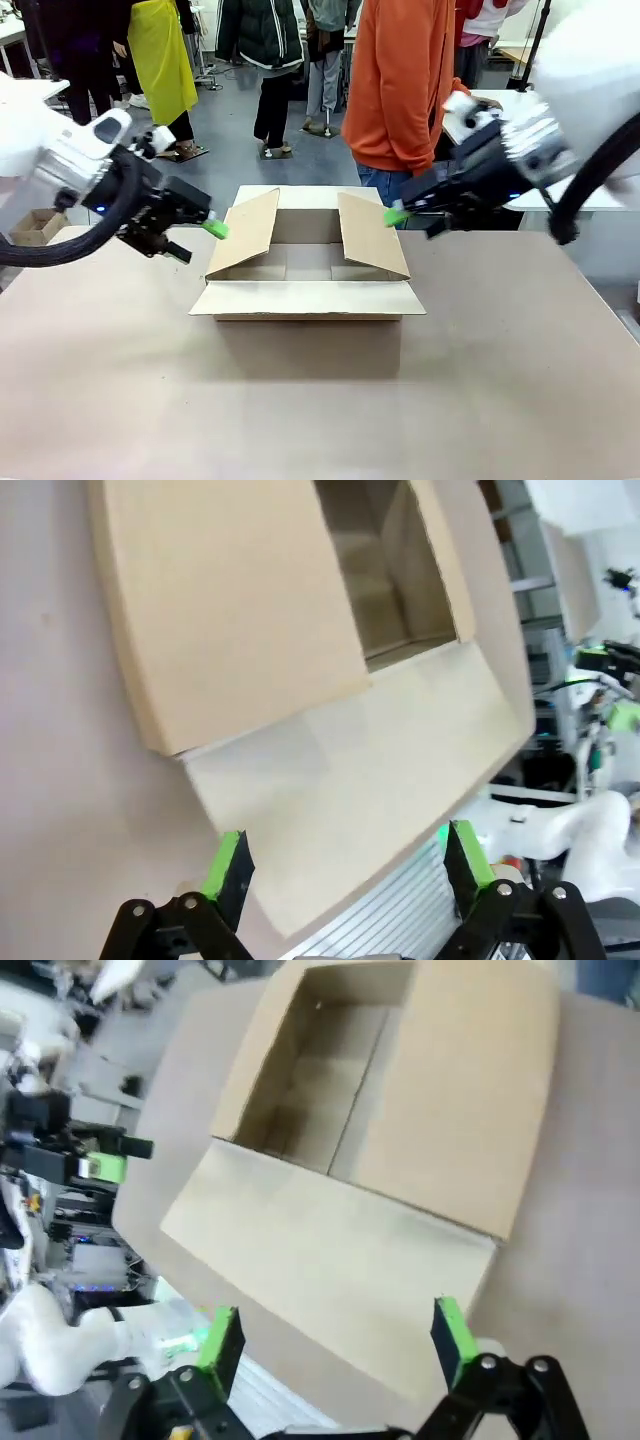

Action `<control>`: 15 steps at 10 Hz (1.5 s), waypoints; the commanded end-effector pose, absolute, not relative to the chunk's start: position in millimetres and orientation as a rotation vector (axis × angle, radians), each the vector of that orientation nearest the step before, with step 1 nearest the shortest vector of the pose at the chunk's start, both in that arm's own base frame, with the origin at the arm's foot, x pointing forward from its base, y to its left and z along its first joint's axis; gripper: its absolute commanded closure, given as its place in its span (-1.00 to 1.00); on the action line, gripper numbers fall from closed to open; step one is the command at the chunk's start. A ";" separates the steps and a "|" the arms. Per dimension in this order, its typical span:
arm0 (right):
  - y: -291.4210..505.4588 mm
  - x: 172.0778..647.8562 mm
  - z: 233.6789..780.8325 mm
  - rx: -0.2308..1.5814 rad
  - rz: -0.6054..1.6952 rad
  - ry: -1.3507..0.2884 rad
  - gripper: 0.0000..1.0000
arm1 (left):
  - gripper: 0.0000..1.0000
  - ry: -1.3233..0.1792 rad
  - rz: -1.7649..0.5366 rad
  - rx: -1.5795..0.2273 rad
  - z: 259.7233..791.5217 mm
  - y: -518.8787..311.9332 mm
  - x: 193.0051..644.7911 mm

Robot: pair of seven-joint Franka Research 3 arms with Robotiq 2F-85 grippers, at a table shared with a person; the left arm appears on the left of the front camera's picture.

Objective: Pack the gift set into the box.
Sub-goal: Place both hands on the side flaps of the Package Box and spread them outward.

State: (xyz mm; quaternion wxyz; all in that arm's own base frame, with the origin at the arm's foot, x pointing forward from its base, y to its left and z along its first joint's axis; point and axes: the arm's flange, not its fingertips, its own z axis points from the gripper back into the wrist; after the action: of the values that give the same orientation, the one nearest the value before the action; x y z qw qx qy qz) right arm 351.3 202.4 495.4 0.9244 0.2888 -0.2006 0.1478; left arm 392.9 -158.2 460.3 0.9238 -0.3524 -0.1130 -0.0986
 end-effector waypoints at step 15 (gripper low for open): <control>261.4 315.9 475.6 0.304 0.406 -0.619 -1.00 | -1.00 -0.205 0.016 0.200 434.0 -346.3 541.7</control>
State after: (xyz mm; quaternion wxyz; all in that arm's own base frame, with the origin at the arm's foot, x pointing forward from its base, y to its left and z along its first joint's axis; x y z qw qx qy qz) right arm 313.3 260.6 476.4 0.9242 0.1482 -0.2923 0.1961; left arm 536.6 -339.9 427.0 0.9929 0.0762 -0.0909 0.0000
